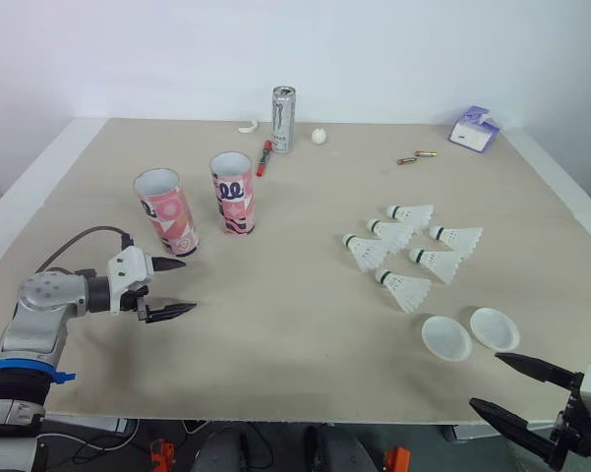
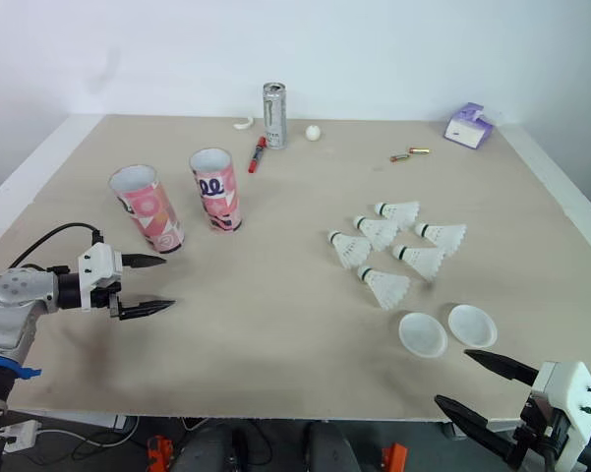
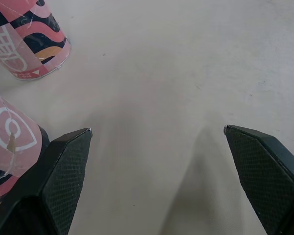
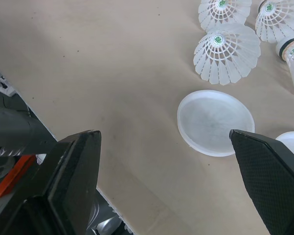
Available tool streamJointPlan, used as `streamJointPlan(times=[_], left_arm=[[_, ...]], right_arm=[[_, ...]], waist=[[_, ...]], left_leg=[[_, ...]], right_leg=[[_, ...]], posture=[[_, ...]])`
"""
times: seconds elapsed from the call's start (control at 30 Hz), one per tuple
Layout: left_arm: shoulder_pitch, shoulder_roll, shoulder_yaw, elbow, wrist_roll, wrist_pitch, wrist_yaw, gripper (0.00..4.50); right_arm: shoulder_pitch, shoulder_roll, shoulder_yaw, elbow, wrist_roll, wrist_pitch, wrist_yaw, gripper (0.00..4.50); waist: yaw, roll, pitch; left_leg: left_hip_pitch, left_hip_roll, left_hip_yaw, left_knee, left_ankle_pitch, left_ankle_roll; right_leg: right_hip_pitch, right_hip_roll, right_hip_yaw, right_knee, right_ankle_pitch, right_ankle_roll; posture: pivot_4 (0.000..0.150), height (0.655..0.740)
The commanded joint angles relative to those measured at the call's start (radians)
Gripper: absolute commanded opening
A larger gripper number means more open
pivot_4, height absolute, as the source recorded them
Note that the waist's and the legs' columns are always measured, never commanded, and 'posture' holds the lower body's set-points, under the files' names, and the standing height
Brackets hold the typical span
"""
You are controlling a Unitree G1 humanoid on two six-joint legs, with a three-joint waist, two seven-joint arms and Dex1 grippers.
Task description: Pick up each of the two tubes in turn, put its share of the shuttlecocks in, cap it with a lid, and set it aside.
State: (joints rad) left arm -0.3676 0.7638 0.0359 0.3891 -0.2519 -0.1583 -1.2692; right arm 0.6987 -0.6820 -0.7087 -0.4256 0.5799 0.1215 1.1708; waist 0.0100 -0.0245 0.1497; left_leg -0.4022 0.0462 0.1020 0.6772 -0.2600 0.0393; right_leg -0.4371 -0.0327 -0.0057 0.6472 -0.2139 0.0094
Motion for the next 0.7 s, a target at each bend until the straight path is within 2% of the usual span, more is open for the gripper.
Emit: streamJointPlan(times=[0.03, 0.7], left_arm=[[-0.014, 0.004, 0.011, -0.028, 0.001, -0.020, 0.014, 4.50], [-0.041, -0.007, 0.013, -0.018, -0.001, 0.008, 0.026, 4.50]], right_arm=[[0.007, 0.000, -0.013, 0.000, -0.004, -0.019, 0.003, 4.49], [-0.007, 0.009, -0.014, 0.001, 0.017, -0.004, -0.021, 4.49]], waist=[[0.000, 0.000, 0.000], [0.000, 0.000, 0.000]], left_leg=[[0.000, 0.000, 0.000, 0.000, 0.000, 0.000], [0.000, 0.000, 0.000, 0.000, 0.000, 0.000]], right_leg=[[0.000, 0.000, 0.000, 0.000, 0.000, 0.000], [0.000, 0.000, 0.000, 0.000, 0.000, 0.000]], posture=[[0.150, 0.7400], [0.150, 0.7400]])
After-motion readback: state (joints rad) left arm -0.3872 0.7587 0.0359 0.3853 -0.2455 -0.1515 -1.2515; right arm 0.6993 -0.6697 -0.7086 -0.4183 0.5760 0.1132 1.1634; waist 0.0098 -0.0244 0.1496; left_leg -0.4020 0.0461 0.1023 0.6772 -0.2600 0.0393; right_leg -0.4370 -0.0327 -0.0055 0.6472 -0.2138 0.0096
